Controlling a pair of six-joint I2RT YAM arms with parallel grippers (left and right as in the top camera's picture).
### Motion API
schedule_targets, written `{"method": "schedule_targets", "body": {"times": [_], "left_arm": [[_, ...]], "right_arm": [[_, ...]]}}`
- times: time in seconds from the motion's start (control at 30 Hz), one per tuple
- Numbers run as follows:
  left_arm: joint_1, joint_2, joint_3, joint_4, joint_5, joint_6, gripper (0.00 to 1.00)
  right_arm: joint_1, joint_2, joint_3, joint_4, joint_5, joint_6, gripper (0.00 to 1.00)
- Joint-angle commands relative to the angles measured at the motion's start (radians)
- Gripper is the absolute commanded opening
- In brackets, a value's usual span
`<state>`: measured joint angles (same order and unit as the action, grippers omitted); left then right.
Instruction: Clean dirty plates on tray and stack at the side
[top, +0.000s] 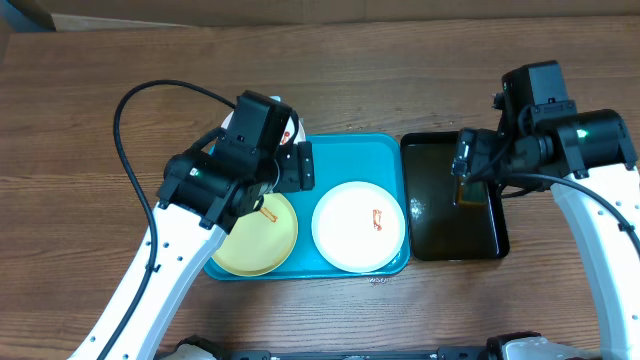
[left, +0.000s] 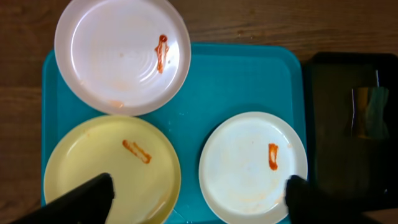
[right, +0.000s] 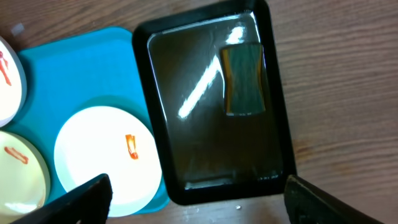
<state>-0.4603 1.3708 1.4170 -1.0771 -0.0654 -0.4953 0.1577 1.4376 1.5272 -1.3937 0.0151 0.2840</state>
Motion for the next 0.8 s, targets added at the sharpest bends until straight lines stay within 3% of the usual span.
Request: {"method": "schedule_targets", "body": {"times": [0.0, 0.17, 0.27, 0.77], "left_arm": [[-0.002, 0.039, -0.012, -0.045, -0.002, 0.008, 1.0], [-0.005, 0.089, -0.025, -0.071, 0.007, 0.01, 1.0], [-0.005, 0.114, -0.025, -0.06, 0.008, 0.009, 1.0], [-0.076, 0.258, -0.042, -0.043, 0.065, -0.089, 1.0]], "right_arm": [[-0.002, 0.022, -0.029, 0.019, 0.01, -0.003, 0.91], [-0.002, 0.031, -0.027, 0.012, 0.01, -0.003, 0.93], [-0.002, 0.031, -0.026, 0.023, 0.01, -0.003, 1.0], [-0.001, 0.063, -0.044, 0.031, 0.01, 0.008, 1.0]]}}
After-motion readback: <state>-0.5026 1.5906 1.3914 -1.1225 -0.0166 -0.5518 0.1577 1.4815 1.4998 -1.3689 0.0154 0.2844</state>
